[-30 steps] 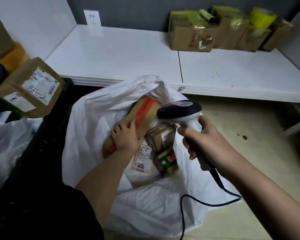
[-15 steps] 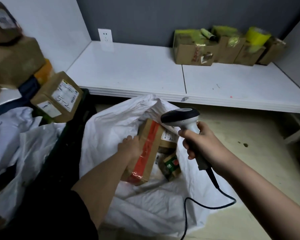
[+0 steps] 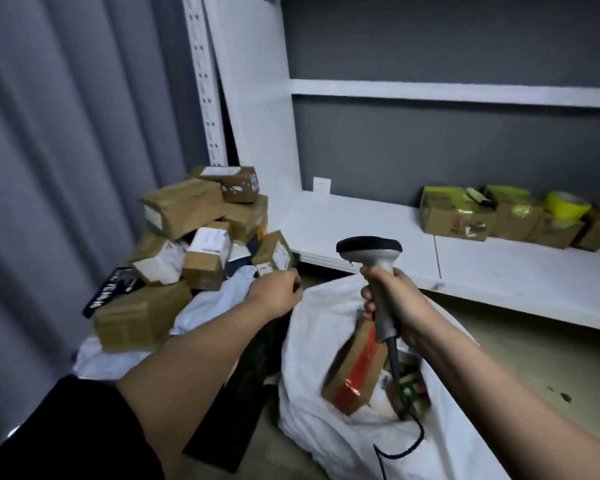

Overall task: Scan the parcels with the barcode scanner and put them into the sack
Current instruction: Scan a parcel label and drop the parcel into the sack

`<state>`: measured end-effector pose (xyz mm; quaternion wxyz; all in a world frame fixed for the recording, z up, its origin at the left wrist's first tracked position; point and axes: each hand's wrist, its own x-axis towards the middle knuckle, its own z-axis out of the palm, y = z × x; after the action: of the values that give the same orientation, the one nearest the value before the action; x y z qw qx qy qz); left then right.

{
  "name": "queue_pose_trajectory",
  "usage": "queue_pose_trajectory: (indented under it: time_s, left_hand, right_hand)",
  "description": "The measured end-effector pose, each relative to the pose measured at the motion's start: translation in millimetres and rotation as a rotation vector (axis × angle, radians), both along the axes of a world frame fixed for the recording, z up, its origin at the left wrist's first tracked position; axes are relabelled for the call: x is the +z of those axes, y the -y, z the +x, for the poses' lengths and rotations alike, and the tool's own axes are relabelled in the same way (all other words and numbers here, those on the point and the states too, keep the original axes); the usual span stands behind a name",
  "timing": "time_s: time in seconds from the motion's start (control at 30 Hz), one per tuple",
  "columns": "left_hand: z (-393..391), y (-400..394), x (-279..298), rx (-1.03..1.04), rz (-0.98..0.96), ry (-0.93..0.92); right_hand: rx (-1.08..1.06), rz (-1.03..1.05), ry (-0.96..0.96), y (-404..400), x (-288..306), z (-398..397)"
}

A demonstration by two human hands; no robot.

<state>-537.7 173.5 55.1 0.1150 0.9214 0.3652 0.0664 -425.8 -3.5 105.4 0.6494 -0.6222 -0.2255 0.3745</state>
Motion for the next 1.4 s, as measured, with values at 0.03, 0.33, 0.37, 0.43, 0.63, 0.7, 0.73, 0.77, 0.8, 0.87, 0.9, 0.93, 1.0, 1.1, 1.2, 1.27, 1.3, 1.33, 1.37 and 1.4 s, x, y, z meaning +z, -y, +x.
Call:
queue_pose_trajectory:
  time_s: [0.03, 0.33, 0.37, 0.43, 0.63, 0.7, 0.73, 0.77, 0.8, 0.87, 0.9, 0.93, 1.0, 1.1, 1.2, 1.27, 1.3, 1.33, 1.37, 1.4]
  left_hand:
    - [-13, -4, 12, 0.022, 0.022, 0.026]
    - [-130, -65, 73, 0.415, 0.249, 0.217]
    - [-138, -76, 75, 0.457, 0.234, 0.239]
    - [-151, -101, 79, 0.525, 0.19, 0.266]
    - [-152, -187, 76, 0.6, -0.061, 0.386]
    - [-148, -208, 70, 0.565, -0.182, 0.464]
    - [-146, -217, 66, 0.537, -0.251, 0.499]
    - [-144, -224, 62, 0.505, -0.312, 0.53]
    - [-141, -229, 59, 0.474, -0.358, 0.548]
    - [-134, -232, 55, 0.442, -0.393, 0.582]
    - [-130, -231, 54, 0.446, -0.386, 0.602]
    - [-126, -229, 53, 0.462, -0.36, 0.622]
    - [-121, -220, 55, 0.503, -0.29, 0.663]
    - [-124, -201, 62, 0.535, -0.238, 0.741]
    - [-132, -169, 73, 0.508, -0.264, 0.881]
    - [-134, -137, 79, 0.458, -0.449, 1.027]
    - [-133, -120, 81, 0.445, -0.602, 1.1]
    - [-133, -100, 82, 0.446, -0.779, 1.157]
    - [-131, -82, 81, 0.446, -0.968, 1.204]
    - [-128, -62, 79, 0.438, -1.14, 1.233]
  right_hand:
    - [0.007, 0.021, -0.012, -5, 4, -11]
    - [0.083, 0.087, 0.046, -71, 28, -93]
    - [0.079, 0.09, 0.046, -80, 29, -97]
    - [0.074, 0.096, 0.052, -98, 29, -104]
    - [0.056, 0.12, 0.098, -151, 12, -103]
    - [0.043, 0.127, 0.105, -160, 2, -99]
    - [0.043, 0.13, 0.108, -164, -2, -96]
    - [0.048, 0.13, 0.111, -166, -6, -94]
    - [0.05, 0.126, 0.111, -167, -9, -92]
    - [0.05, 0.122, 0.114, -166, -14, -89]
    - [0.05, 0.123, 0.118, -165, -16, -88]
    - [0.049, 0.124, 0.125, -164, -18, -86]
    - [0.047, 0.13, 0.144, -160, -19, -84]
    - [0.042, 0.139, 0.186, -150, -16, -79]
    - [0.003, 0.154, 0.236, -133, -10, -76]
    - [-0.021, 0.179, 0.228, -117, -4, -73]
    - [-0.027, 0.197, 0.209, -108, -1, -72]
    - [-0.031, 0.215, 0.183, -99, 2, -72]
    - [-0.036, 0.239, 0.153, -92, 5, -71]
    - [-0.044, 0.272, 0.12, -83, 8, -70]
